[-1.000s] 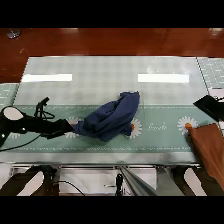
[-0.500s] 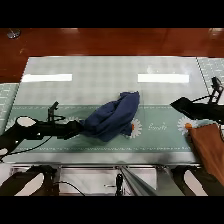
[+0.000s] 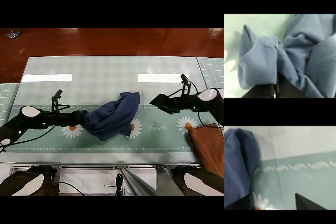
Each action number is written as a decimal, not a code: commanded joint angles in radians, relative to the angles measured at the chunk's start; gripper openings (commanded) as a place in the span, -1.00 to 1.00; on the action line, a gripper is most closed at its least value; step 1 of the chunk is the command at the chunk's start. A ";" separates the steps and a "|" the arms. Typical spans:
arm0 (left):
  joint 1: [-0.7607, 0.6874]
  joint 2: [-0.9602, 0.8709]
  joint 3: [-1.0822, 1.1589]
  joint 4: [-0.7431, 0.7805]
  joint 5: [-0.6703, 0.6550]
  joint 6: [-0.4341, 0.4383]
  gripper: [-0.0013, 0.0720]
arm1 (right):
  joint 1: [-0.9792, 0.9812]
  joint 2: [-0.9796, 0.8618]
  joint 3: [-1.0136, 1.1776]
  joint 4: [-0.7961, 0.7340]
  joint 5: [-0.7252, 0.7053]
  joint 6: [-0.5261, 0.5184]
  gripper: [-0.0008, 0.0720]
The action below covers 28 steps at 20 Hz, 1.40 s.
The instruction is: Fold the shirts.
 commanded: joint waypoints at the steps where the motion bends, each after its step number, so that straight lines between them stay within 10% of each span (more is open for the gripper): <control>1: -0.001 -0.003 0.027 -0.003 -0.002 0.002 -0.89 | 0.059 -0.190 0.151 0.016 0.019 -0.005 0.73; 10: -0.003 -0.003 0.027 -0.003 -0.004 0.002 -0.89 | 0.150 -0.505 0.453 0.090 0.198 -0.009 0.73; 11: -0.003 -0.003 0.027 -0.003 -0.003 0.002 -0.89 | 0.165 -0.515 0.453 0.117 0.198 -0.039 0.53; 13: -0.003 -0.007 0.027 -0.003 -0.003 0.002 -0.89 | 0.186 -0.516 0.454 0.150 0.201 -0.096 -0.63; 14: -0.001 -0.006 0.029 -0.004 -0.003 0.002 -0.89 | 0.186 -0.516 0.470 0.167 0.227 -0.122 -0.91; 24: 0.201 0.135 0.873 -0.051 0.031 -0.077 -0.90 | 0.130 -0.211 1.360 -0.228 0.402 0.057 -0.91; 28: 0.260 0.220 1.151 -0.002 0.002 -0.114 -0.90 | 0.132 0.124 1.335 -0.340 0.406 0.047 -0.91</control>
